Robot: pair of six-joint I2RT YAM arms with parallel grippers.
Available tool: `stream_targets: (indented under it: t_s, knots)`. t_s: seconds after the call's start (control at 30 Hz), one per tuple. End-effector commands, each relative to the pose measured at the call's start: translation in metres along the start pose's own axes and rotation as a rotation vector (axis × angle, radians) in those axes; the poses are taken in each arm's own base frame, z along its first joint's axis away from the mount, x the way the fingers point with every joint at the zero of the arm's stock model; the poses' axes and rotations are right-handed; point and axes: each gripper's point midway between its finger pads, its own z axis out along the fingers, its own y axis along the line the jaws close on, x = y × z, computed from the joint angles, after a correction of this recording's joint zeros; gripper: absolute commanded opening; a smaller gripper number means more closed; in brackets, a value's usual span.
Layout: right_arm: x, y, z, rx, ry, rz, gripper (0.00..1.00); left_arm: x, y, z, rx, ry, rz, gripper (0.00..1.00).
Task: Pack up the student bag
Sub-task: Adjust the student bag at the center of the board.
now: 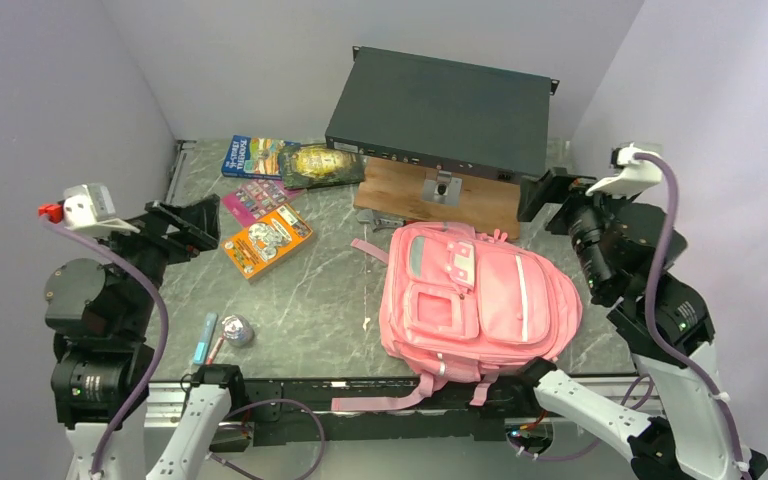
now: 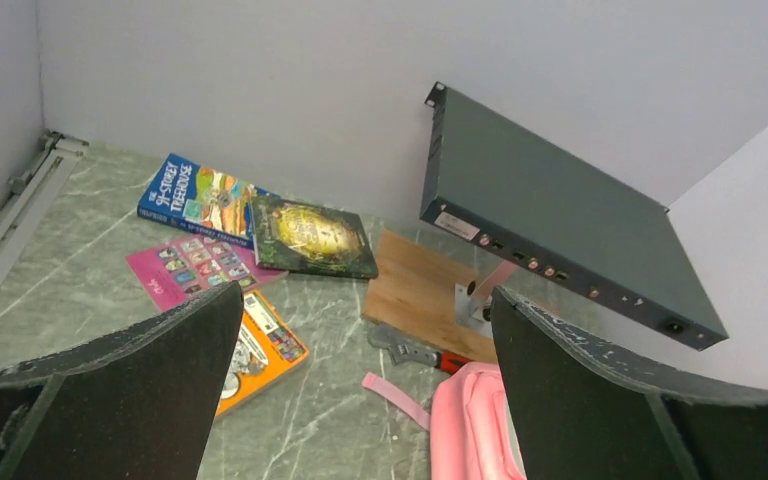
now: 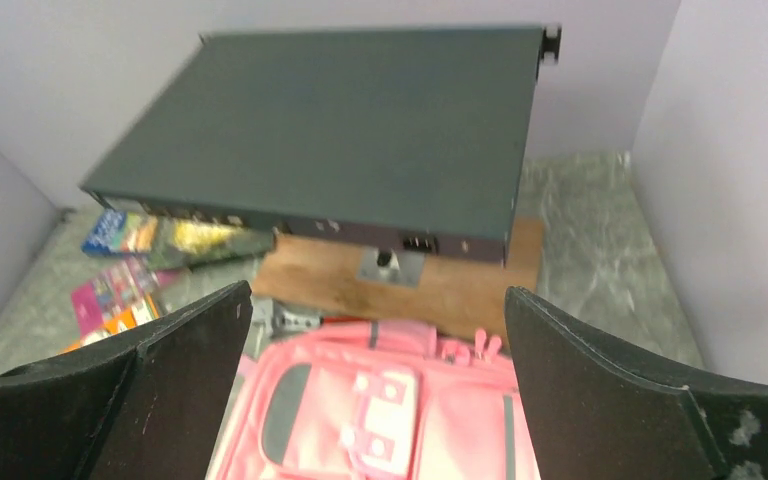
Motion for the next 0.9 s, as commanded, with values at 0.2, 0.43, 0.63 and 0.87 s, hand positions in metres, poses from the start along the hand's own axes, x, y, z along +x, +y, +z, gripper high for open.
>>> stream_targets:
  t_s: [0.2, 0.43, 0.63, 0.87]
  knots:
    - [0.074, -0.037, -0.017, 0.163, 0.172, 0.054, 1.0, 0.051, 0.003, 0.017, 0.101, 0.068, 0.012, 0.99]
    - [0.13, -0.034, -0.029, 0.108, 0.241, 0.165, 1.0, 0.098, 0.015, 0.036, 0.084, 0.214, -0.044, 0.99]
    - [0.197, -0.038, -0.016, 0.18, 0.314, 0.246, 1.0, 0.154, -0.009, 0.048, 0.306, 0.419, -0.103, 0.99]
    - [0.238, -0.055, -0.003, 0.322, 0.34, 0.262, 1.0, 0.22, -0.036, 0.042, 0.502, 0.625, -0.234, 0.99]
